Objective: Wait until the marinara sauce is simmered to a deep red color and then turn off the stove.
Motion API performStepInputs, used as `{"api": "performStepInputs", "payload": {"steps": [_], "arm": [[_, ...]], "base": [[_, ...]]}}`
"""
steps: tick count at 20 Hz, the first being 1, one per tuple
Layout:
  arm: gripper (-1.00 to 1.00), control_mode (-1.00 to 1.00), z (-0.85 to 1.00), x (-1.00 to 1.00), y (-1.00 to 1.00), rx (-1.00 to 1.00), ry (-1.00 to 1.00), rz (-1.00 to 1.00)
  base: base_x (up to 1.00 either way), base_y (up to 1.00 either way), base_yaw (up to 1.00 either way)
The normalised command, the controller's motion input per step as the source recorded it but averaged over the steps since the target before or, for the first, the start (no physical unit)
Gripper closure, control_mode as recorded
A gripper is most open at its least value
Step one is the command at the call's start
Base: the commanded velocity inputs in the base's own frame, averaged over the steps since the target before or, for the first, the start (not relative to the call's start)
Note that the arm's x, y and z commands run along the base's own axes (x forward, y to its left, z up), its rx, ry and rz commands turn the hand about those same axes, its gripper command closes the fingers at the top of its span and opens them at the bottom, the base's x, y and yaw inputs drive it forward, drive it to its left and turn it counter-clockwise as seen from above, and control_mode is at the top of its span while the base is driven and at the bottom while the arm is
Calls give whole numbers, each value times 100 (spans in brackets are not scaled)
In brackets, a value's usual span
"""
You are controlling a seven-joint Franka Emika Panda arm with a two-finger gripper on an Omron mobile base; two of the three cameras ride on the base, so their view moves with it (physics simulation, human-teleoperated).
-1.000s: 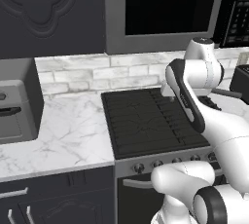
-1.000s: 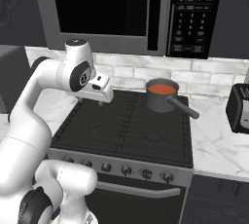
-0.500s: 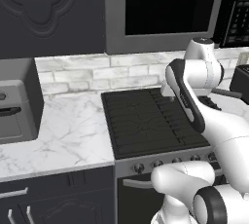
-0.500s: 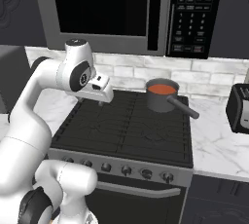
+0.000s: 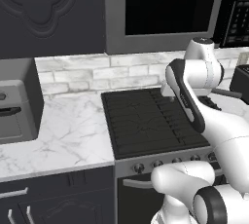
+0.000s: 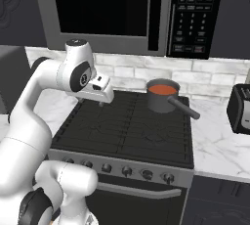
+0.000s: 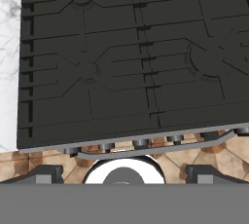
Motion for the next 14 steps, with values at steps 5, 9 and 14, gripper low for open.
{"api": "performStepInputs", "payload": {"steps": [5, 9, 14], "arm": [[-100, -100, 0, 0, 0, 0, 0, 0], [-100, -100, 0, 0, 0, 0, 0, 0], [-100, -100, 0, 0, 0, 0, 0, 0]], "base": [[0, 0, 0], [0, 0, 0], [0, 0, 0]]}}
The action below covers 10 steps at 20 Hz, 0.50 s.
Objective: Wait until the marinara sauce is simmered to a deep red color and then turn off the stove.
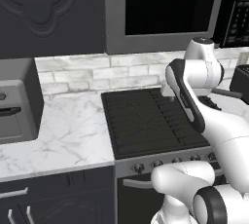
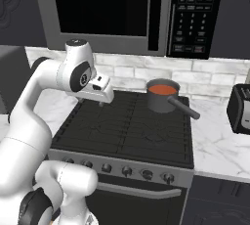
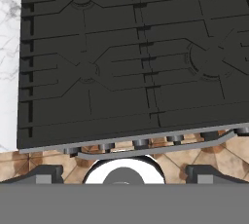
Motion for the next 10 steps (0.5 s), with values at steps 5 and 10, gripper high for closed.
{"api": "performStepInputs", "payload": {"steps": [5, 10], "arm": [[-100, -100, 0, 0, 0, 0, 0, 0], [-100, -100, 0, 0, 0, 0, 0, 0]], "base": [[0, 0, 0], [0, 0, 0]]}}
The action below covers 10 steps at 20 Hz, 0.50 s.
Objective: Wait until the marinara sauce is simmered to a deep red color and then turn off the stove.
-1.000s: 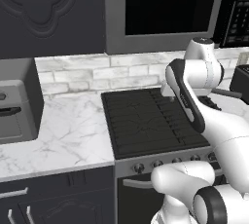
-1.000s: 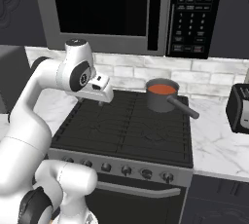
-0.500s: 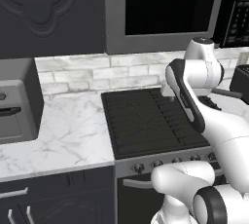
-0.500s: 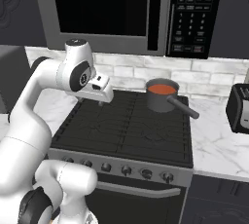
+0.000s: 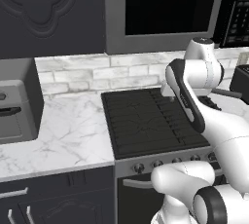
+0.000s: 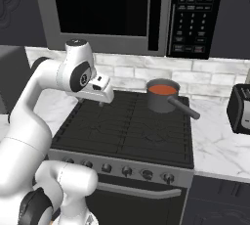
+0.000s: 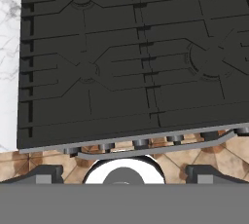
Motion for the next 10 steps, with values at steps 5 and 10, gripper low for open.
{"api": "performStepInputs", "payload": {"steps": [5, 10], "arm": [[-100, -100, 0, 0, 0, 0, 0, 0], [-100, -100, 0, 0, 0, 0, 0, 0]], "base": [[0, 0, 0], [0, 0, 0]]}}
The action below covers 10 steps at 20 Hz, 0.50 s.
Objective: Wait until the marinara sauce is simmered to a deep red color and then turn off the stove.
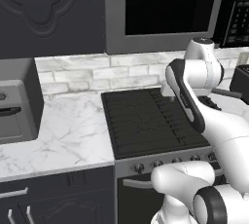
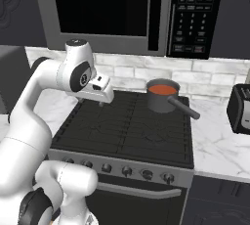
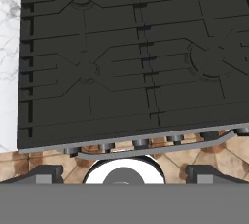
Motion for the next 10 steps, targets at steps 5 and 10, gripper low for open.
{"api": "performStepInputs", "payload": {"steps": [5, 10], "arm": [[-100, -100, 0, 0, 0, 0, 0, 0], [-100, -100, 0, 0, 0, 0, 0, 0]], "base": [[0, 0, 0], [0, 0, 0]]}}
